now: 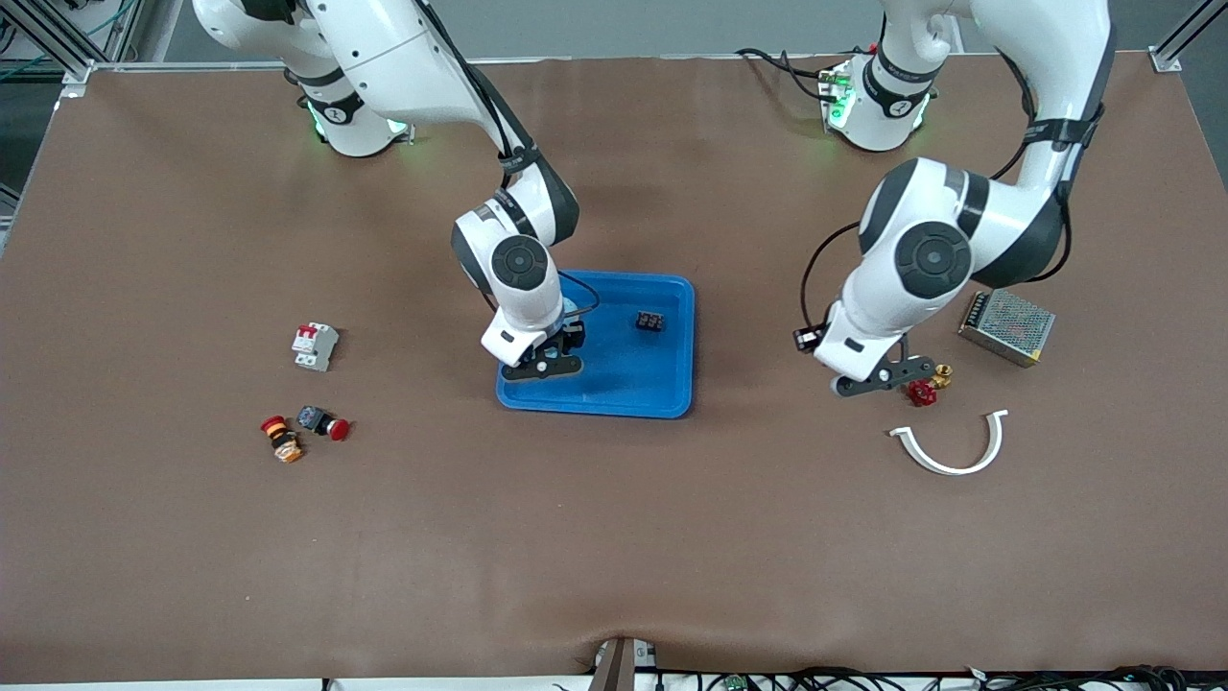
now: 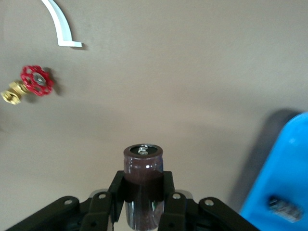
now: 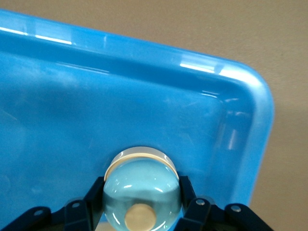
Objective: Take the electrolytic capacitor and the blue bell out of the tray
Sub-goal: 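Carry the capacitor off the tray while the right gripper carries the dome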
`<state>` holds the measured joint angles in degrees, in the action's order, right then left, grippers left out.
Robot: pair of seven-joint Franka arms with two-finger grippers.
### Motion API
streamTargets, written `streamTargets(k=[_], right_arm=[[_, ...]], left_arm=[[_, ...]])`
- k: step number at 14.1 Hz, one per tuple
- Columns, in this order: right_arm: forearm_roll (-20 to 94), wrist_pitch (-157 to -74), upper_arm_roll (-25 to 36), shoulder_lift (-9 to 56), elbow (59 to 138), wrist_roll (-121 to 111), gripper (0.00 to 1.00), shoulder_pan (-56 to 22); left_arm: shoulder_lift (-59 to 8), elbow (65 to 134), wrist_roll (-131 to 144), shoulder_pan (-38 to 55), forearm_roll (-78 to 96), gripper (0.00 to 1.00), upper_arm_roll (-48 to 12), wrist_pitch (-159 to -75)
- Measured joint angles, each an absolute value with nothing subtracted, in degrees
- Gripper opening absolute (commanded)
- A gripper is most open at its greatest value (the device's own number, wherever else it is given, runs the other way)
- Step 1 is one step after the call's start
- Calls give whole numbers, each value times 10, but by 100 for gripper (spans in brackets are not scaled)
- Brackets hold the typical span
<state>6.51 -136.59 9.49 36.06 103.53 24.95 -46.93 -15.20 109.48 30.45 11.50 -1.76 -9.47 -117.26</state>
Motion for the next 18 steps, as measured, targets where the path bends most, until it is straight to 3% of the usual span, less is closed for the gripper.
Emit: streamTargets(k=[3, 9, 15, 18], right_arm=[[65, -1276, 106, 308, 1024, 144, 27, -428], [65, -1138, 111, 203, 1029, -162, 27, -243], [65, -1141, 112, 181, 1075, -498, 28, -43], [65, -1194, 112, 180, 1108, -589, 28, 12]], left_arm=[[-132, 1143, 243, 99, -18, 0, -95, -1209], [-104, 1275, 208, 104, -18, 0, -98, -1350], [-103, 1361, 177, 104, -18, 0, -109, -1451], [-103, 1391, 154, 101, -18, 0, -109, -1501]])
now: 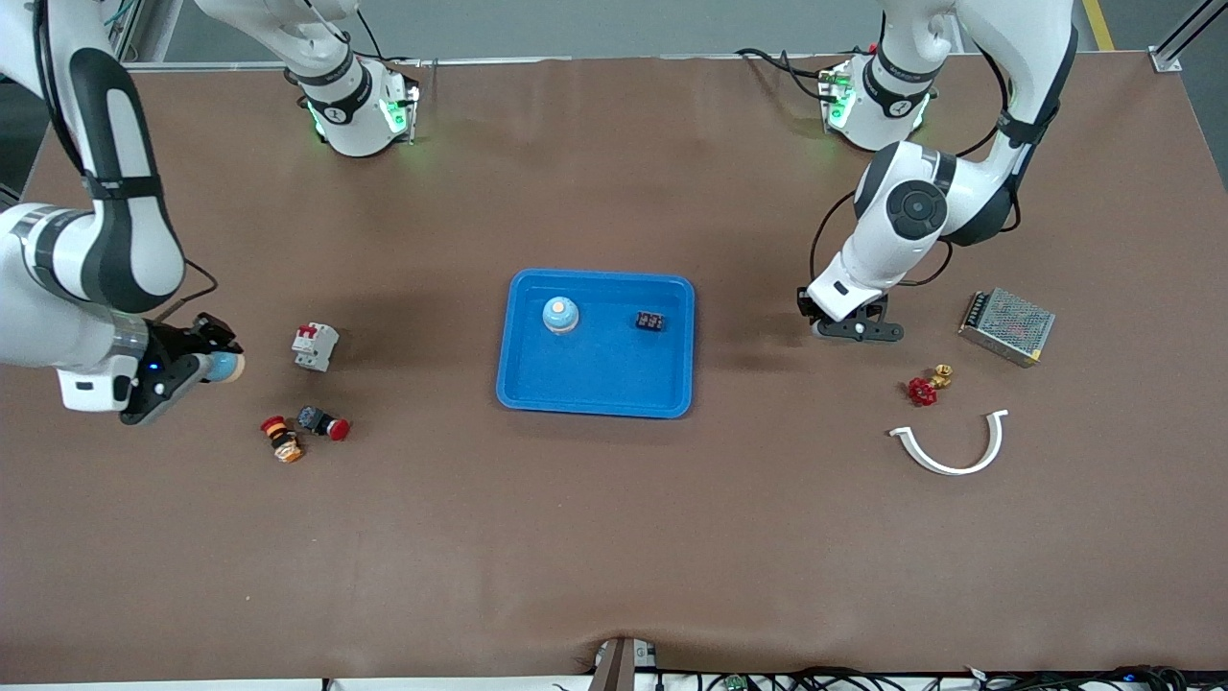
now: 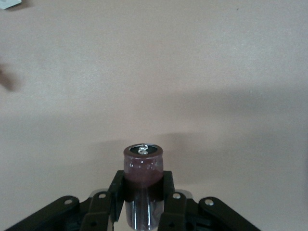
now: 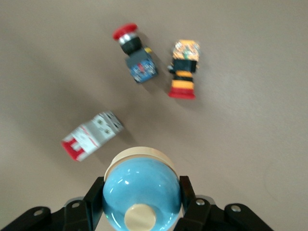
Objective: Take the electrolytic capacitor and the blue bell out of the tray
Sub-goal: 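Carry the capacitor off the tray while the right gripper carries the dome, then set the dome beside the breaker while the left gripper releases the capacitor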
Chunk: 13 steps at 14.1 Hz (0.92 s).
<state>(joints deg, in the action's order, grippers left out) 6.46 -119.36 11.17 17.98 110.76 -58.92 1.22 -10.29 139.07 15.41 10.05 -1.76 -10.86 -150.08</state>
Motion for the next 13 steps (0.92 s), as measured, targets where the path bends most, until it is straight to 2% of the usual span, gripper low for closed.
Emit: streamTargets(k=[6, 8, 13], right_arm=[[63, -1407, 110, 181, 1244, -642, 29, 34], [63, -1435, 107, 183, 1258, -643, 30, 34], [63, -1465, 107, 205, 1260, -644, 30, 34]], left_arm=[[-117, 1432, 115, 94, -18, 0, -109, -1576], [-129, 1451, 101, 85, -18, 0, -108, -1618], [-154, 1458, 91, 76, -18, 0, -108, -1660]])
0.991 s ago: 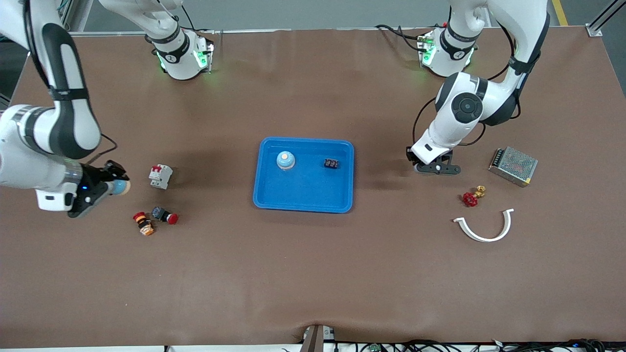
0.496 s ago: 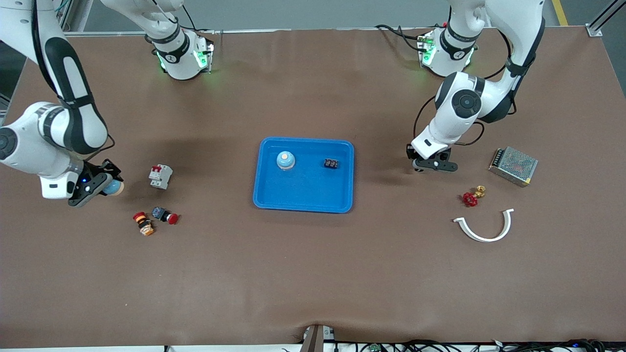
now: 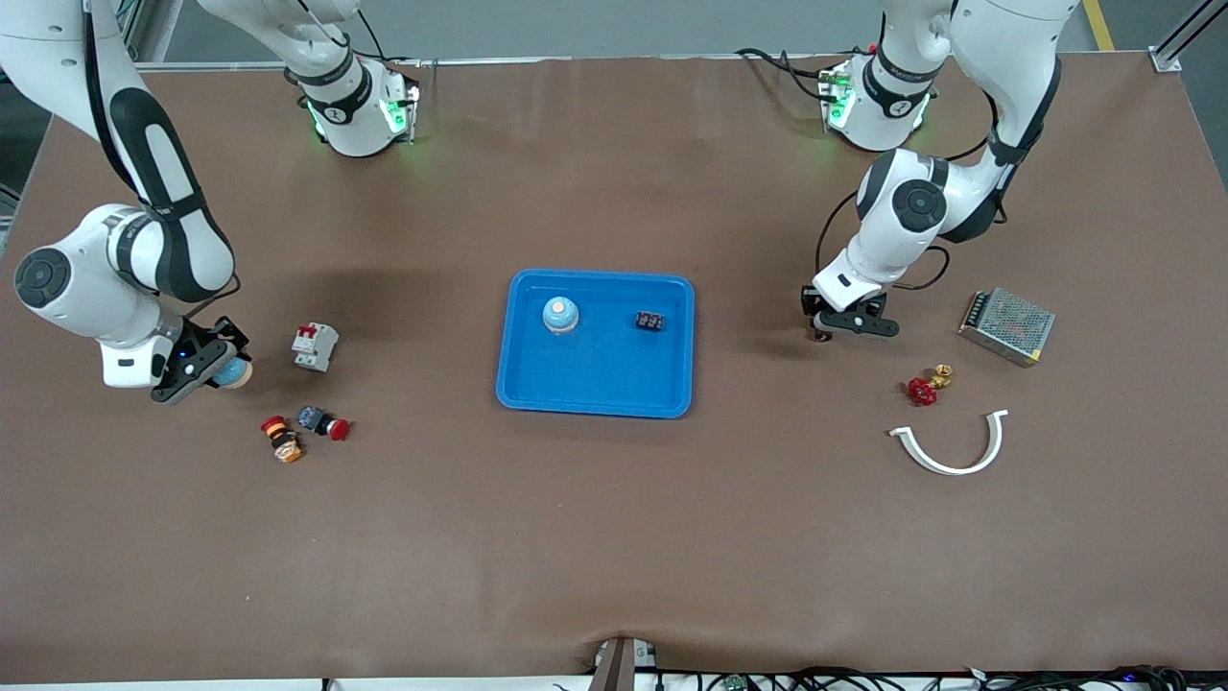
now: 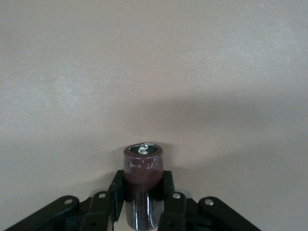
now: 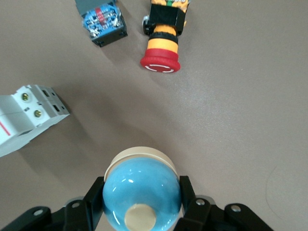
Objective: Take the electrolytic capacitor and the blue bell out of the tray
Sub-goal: 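Set the dome beside the breaker while the left gripper releases the capacitor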
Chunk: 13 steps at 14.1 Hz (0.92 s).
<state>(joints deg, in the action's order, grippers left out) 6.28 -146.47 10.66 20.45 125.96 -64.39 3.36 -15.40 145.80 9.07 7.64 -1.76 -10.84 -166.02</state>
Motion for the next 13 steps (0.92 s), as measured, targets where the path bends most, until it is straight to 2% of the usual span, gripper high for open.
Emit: streamTargets(k=[7, 8, 9, 10, 11, 13], right_arm=[[63, -1493, 107, 235, 1260, -644, 33, 34], [63, -1495, 107, 236, 1260, -644, 34, 34], [63, -1496, 107, 238, 1260, -644, 42, 34], [63, -1497, 107, 239, 1260, -644, 66, 34], [63, -1497, 107, 241, 1260, -644, 100, 34], [63, -1499, 107, 242, 1260, -644, 100, 34]], left_arm=[[-155, 1459, 86, 76, -18, 0, -108, -1667], [-155, 1459, 83, 76, -18, 15, -109, -1667], [-155, 1459, 81, 75, -18, 41, -109, -1668], [-155, 1459, 80, 74, -18, 45, -109, -1669], [-156, 1459, 79, 73, -18, 46, -108, -1670], [-162, 1459, 79, 70, -18, 59, -108, -1674]])
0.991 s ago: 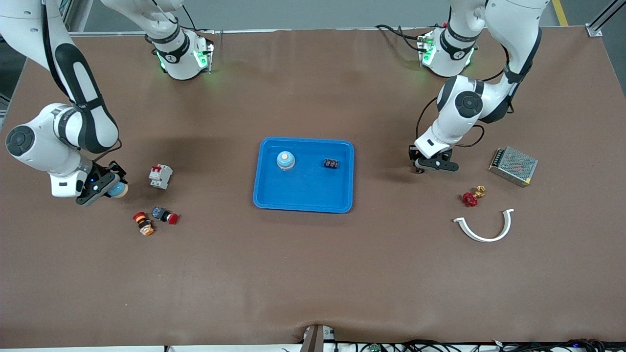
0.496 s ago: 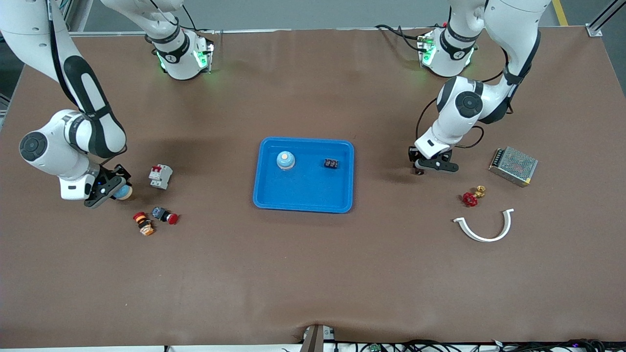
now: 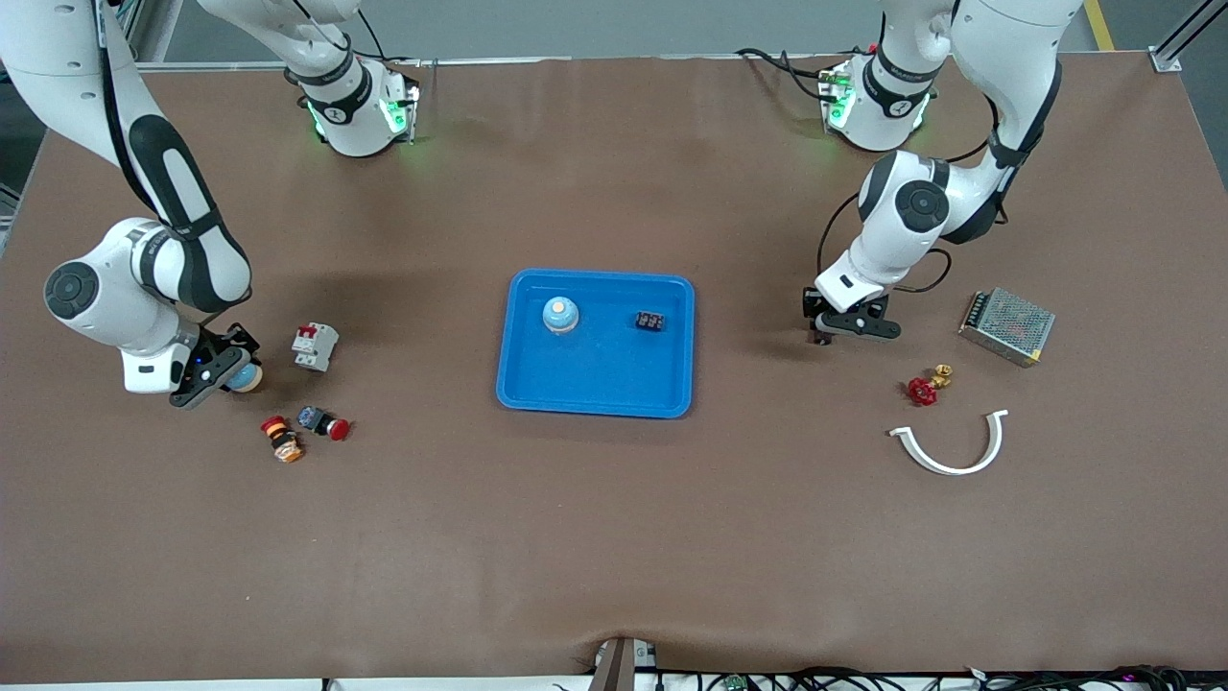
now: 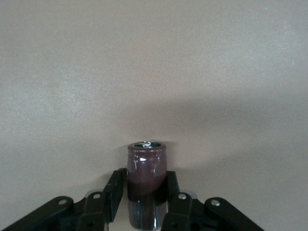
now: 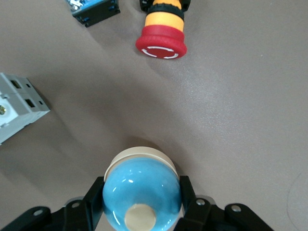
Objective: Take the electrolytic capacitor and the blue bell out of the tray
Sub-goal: 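Set the dome beside the breaker while the left gripper releases the capacitor, then move the left gripper and the right gripper back over the tray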
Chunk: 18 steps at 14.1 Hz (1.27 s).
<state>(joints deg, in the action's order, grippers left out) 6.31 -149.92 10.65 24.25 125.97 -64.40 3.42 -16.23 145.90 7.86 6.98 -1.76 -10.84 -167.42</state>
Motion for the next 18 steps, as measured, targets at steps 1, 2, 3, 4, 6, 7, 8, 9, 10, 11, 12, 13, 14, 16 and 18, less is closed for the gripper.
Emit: streamTargets(k=[1, 2, 3, 4, 6, 7, 8, 9, 10, 11, 12, 13, 14, 16, 18], right_arm=[[63, -1499, 107, 242, 1259, -644, 100, 34], [63, -1499, 106, 242, 1258, -644, 100, 34], [63, -1497, 106, 241, 1255, -644, 100, 34], [64, -1484, 104, 238, 1247, -643, 100, 34], [65, -1400, 101, 219, 1210, -630, 100, 33], [66, -1347, 99, 207, 1185, -613, 100, 31], [66, -1285, 96, 191, 1155, -582, 100, 24], [66, -1222, 94, 175, 1122, -541, 100, 11], [66, -1164, 93, 158, 1092, -492, 100, -8], [66, -1114, 91, 142, 1066, -440, 100, -32], [66, -1077, 90, 128, 1048, -387, 100, -57], [66, -1055, 88, 115, 1039, -330, 100, -83], [66, -1041, 87, 103, 1036, -265, 100, -113], [66, -1034, 86, 90, 1036, -132, 100, -178], [66, -1037, 84, 90, 1037, -1, 100, -243]], left_arm=[[-165, 1459, 79, 69, -18, 81, -108, -1676], [-166, 1459, 79, 69, -18, 96, -108, -1678], [-166, 1459, 79, 69, -18, 97, -108, -1678], [-167, 1459, 79, 69, -18, 99, -108, -1678], [-167, 1458, 80, 69, -18, 100, -108, -1678], [-167, 1458, 83, 69, -18, 100, -108, -1678], [-167, 1457, 89, 69, -18, 100, -108, -1678], [-166, 1456, 94, 69, -18, 100, -109, -1678], [-166, 1454, 102, 69, -18, 100, -109, -1674], [-163, 1450, 113, 70, -18, 100, -109, -1663], [-159, 1443, 124, 70, -18, 100, -110, -1643], [-152, 1432, 136, 70, -18, 100, -110, -1614], [-143, 1417, 148, 70, -18, 100, -111, -1576], [-126, 1384, 176, 72, -18, 100, -120, -1498], [-114, 1357, 221, 74, -18, 100, -134, -1452]])
